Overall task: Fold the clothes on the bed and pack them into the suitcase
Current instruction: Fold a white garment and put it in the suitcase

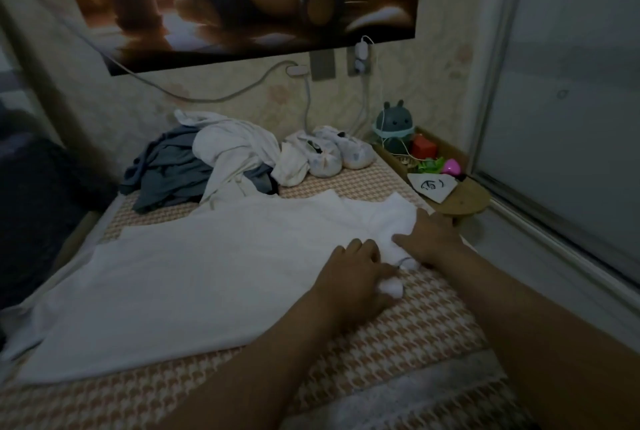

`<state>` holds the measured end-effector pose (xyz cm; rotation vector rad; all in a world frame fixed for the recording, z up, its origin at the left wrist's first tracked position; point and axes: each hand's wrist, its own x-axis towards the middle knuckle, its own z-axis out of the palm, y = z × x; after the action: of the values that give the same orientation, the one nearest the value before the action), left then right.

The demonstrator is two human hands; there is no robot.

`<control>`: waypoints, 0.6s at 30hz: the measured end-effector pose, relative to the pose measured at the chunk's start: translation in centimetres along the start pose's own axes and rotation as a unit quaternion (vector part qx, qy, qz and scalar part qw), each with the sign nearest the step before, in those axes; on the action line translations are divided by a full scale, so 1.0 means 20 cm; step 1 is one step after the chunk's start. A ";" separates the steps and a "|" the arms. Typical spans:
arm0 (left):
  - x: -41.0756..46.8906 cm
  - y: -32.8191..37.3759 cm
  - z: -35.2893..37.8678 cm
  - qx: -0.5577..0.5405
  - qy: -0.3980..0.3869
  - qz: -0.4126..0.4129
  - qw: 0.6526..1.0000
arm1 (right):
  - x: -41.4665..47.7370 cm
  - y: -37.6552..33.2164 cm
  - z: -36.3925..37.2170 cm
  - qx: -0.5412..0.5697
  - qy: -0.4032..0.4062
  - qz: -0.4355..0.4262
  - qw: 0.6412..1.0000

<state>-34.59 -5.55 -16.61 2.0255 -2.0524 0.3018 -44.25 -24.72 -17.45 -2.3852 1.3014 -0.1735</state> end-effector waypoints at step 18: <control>0.31 0.07 0.04 -0.115 0.026 -0.163 0.980 | 0.09 0.07 0.03 0.024 0.000 -0.023 0.999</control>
<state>-36.05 -11.78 -15.42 2.1346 -1.6046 0.0523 -44.18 -26.80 -18.68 -2.3763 1.2278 -0.2148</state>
